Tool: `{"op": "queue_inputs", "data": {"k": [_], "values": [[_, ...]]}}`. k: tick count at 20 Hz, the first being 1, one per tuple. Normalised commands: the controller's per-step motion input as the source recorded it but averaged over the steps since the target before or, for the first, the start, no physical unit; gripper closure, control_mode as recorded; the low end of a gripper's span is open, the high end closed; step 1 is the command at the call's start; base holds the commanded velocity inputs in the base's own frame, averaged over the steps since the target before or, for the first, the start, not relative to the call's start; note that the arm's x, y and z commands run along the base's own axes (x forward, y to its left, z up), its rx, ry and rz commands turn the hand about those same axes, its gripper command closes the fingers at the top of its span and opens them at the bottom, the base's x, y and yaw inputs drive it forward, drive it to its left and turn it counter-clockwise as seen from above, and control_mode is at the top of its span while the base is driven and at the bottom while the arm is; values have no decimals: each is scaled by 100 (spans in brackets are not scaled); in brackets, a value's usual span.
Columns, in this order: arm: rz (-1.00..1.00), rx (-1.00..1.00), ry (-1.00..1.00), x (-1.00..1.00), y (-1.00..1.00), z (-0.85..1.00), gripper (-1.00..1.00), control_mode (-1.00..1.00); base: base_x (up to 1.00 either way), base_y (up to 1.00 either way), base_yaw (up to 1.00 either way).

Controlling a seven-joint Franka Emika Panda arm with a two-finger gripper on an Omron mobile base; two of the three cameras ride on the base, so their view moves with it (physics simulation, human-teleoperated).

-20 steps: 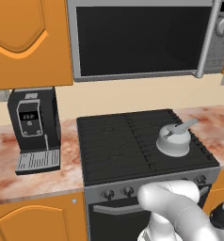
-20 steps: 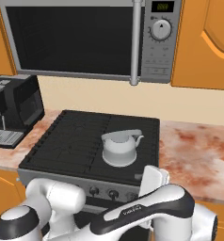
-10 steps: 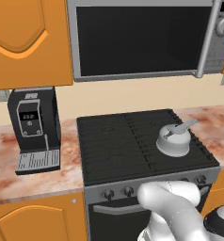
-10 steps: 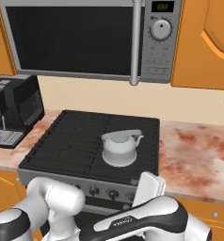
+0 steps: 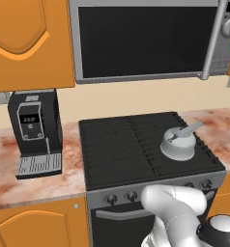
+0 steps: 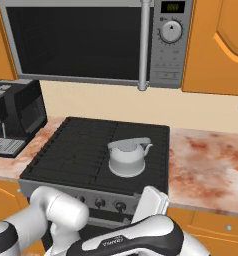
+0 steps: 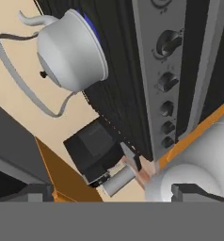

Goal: The kettle is done boiling. Turn off the stove, then wait for 300 timesteps before moving the kettle to the dining table.

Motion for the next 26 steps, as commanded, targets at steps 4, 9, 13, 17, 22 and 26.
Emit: {"op": "queue_inputs", "data": {"k": [4,9,13,17,22,26], "values": [[-4,4,8,0,34,-24,-100,-100,0,0,0],[-3,7,12,4,31,-34,-100,-100,0,0,0],[-2,11,9,20,10,-34,-100,-100,0,0,0],[-3,3,6,16,-5,-11,-100,-100,0,0,0],[-7,7,0,32,-7,-15,-100,-100,0,0,0],[-10,9,0,23,-13,-27,-100,-100,0,0,0]]}}
